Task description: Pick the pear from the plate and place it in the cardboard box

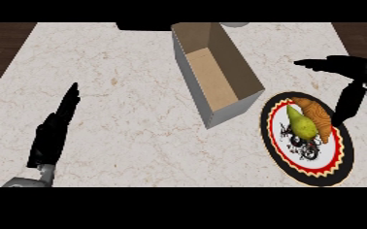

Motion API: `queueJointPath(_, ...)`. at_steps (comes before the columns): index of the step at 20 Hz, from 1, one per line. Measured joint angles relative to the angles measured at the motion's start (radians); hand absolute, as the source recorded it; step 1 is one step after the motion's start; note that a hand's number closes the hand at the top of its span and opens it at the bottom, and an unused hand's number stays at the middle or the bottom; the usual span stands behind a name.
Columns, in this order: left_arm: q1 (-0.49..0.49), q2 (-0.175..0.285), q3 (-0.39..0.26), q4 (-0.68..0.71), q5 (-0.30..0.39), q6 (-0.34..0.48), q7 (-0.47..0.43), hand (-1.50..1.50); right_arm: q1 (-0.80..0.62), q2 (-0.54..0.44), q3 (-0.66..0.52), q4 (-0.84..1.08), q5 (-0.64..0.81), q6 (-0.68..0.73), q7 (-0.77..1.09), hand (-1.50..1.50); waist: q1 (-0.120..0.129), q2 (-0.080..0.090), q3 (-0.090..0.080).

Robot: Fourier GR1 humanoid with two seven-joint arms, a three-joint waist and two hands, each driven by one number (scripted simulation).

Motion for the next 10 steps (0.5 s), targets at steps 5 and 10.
queueJointPath(5,0.008,-0.018,0.017,-0.015,-0.024,-0.005,0.017,0.00,0.030,0.049,-0.008,-0.055,0.052,0.031,0.084,-1.50,-0.013,-0.002,0.001)
queueJointPath(10,0.011,-0.050,0.028,-0.013,-0.057,-0.012,0.025,0.00,0.072,0.097,-0.039,-0.096,0.109,0.028,0.158,-1.50,-0.017,-0.003,0.001)
